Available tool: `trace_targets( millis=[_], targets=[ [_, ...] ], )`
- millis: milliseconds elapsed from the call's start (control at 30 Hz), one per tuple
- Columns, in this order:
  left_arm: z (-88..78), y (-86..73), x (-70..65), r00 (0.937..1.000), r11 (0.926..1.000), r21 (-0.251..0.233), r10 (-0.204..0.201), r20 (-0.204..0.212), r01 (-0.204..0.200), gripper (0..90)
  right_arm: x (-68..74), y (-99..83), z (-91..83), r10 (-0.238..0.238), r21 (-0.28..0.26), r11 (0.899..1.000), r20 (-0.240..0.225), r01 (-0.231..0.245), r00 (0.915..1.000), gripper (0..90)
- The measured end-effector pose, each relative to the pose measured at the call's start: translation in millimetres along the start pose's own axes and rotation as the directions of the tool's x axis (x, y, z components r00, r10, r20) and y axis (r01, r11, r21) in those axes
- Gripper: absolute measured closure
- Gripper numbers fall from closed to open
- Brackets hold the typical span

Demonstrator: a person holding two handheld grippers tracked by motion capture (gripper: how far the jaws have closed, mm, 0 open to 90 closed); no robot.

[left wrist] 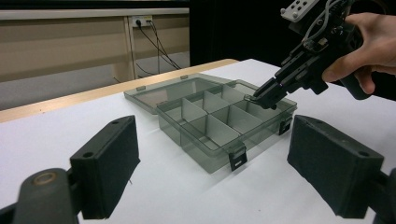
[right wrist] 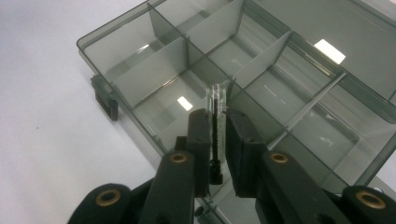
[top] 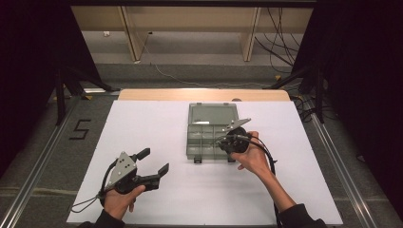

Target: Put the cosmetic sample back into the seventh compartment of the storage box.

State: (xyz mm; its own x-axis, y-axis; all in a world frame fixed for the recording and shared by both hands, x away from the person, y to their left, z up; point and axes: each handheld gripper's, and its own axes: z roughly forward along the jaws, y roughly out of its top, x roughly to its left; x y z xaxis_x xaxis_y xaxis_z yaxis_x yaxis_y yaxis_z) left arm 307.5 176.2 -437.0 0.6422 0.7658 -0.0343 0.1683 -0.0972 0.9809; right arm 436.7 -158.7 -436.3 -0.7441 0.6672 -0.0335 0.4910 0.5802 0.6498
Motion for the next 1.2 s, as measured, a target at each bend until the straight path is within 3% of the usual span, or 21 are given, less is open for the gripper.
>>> trace_targets(
  millis=[400, 500, 567, 600, 633, 800, 1000, 1067, 1200],
  targets=[
    [0.0, 0.0, -0.1, 1.0, 1.0, -0.001, -0.001, 0.001, 0.001, 15.6, -0.2, -0.3, 0.4, 0.011, 0.02, 1.0, -0.005, -0.011, 0.9999, 79.2],
    [0.0, 0.1, 0.0, 1.0, 1.0, -0.001, 0.0, 0.001, 0.0, 15.6, 0.1, 0.8, -1.8, 0.037, 0.017, 0.999, -0.004, -0.037, 0.9993, 68.1],
    [0.0, 0.0, -0.1, 1.0, 1.0, -0.001, -0.002, 0.0, 0.002, 15.6, 0.1, 1.2, -1.6, 0.034, 0.001, 0.999, 0.001, -0.034, 0.9994, 65.4],
    [0.0, 0.1, 0.0, 1.0, 1.0, -0.001, 0.0, 0.001, 0.0, 15.6, 1.4, 2.4, -4.4, 0.059, 0.018, 0.998, -0.008, -0.059, 0.9982, 63.5],
    [0.0, 0.1, 0.0, 1.0, 1.0, -0.001, 0.0, 0.001, 0.0, 15.6, 0.4, 2.5, -5.0, 0.05, -0.004, 0.999, 0.005, -0.05, 0.9987, 60.6],
    [0.0, 0.1, -0.2, 1.0, 1.0, 0.0, 0.0, 0.001, 0.0, 15.6, 0.8, 3.0, -6.3, 0.066, -0.019, 0.998, 0.007, -0.066, 0.9978, 58.2],
    [0.0, 0.1, -0.1, 1.0, 1.0, -0.001, -0.001, 0.0, 0.001, 15.6, -0.2, 4.2, -9.5, 0.048, -0.029, 0.998, 0.009, -0.048, 0.9988, 56.0],
    [-0.1, 0.0, -0.1, 1.0, 1.0, 0.0, -0.001, 0.0, 0.001, 15.6, 0.2, 6.1, -13.6, 0.056, -0.016, 0.998, -0.007, -0.056, 0.9984, 54.0],
    [-0.1, 0.1, -0.1, 1.0, 1.0, 0.0, -0.001, 0.0, 0.001, 15.6, 1.1, 8.3, -17.2, 0.044, -0.056, 0.997, 0.01, -0.043, 0.999, 45.9]
  ],
)
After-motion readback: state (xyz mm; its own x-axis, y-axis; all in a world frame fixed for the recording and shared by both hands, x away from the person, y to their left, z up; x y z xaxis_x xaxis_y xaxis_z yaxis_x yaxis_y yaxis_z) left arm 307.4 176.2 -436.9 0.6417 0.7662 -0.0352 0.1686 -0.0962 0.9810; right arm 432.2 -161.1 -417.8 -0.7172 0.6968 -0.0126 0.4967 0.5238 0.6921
